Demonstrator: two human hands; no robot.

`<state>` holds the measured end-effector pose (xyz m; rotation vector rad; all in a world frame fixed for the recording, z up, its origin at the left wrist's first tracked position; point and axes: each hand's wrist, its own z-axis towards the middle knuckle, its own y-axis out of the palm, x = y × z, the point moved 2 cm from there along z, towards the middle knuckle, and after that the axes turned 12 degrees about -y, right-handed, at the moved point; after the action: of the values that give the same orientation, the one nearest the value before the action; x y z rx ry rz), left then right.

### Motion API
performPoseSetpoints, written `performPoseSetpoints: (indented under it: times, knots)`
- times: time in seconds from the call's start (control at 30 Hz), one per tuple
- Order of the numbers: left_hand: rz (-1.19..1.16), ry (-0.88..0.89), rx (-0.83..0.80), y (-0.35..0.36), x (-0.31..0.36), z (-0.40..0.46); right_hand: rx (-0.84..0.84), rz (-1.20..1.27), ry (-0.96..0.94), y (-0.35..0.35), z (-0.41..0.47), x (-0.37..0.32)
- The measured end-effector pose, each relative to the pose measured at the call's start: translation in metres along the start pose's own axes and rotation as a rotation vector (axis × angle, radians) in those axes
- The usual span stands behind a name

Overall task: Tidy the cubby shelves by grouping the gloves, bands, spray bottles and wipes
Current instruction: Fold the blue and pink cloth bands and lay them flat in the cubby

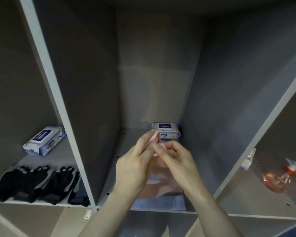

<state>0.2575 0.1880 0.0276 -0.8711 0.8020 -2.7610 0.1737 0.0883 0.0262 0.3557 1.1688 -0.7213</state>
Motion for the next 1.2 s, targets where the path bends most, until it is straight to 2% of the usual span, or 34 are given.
performPoseSetpoints:
  times: [0.1, 0.2, 0.3, 0.37, 0.43, 0.57, 0.77, 0.87, 0.97, 1.03, 1.2]
  knots:
    - [0.027, -0.077, -0.064, 0.002, -0.002, 0.0, -0.029, 0.121, -0.048, -0.002, 0.002, 0.0]
    - [-0.009, -0.22, -0.213, 0.008, -0.005, 0.003, 0.034, 0.159, -0.12, -0.004, 0.003, 0.001]
    - [-0.438, -0.446, -0.414, 0.013, -0.009, 0.007, 0.169, 0.229, -0.174, -0.016, 0.006, 0.001]
    - [-0.687, -0.596, -0.448, 0.012, -0.016, 0.008, 0.168, 0.204, -0.197, -0.024, 0.008, 0.0]
    - [-0.832, -0.654, -0.461, 0.009, -0.018, 0.009, 0.133, 0.118, -0.227, -0.027, 0.007, -0.001]
    - [-0.858, -0.642, -0.411, 0.009, -0.009, 0.012, 0.151, -0.024, -0.278, -0.025, 0.004, -0.002]
    - [-0.718, -0.518, -0.164, 0.012, -0.004, 0.013, 0.196, -0.217, -0.212, -0.032, 0.002, 0.0]
    - [-0.686, -0.446, -0.13, 0.012, 0.001, 0.013, 0.215, -0.335, -0.199, -0.039, 0.001, 0.004]
    - [-0.659, -0.45, -0.101, 0.015, 0.002, 0.013, 0.218, -0.444, -0.232, -0.045, 0.002, 0.006]
    - [-0.643, -0.467, -0.098, 0.016, 0.001, 0.013, 0.203, -0.425, -0.235, -0.045, 0.003, 0.004]
    - [-0.586, -0.427, -0.188, 0.018, 0.006, 0.013, 0.091, -0.141, -0.184, -0.037, 0.004, -0.001]
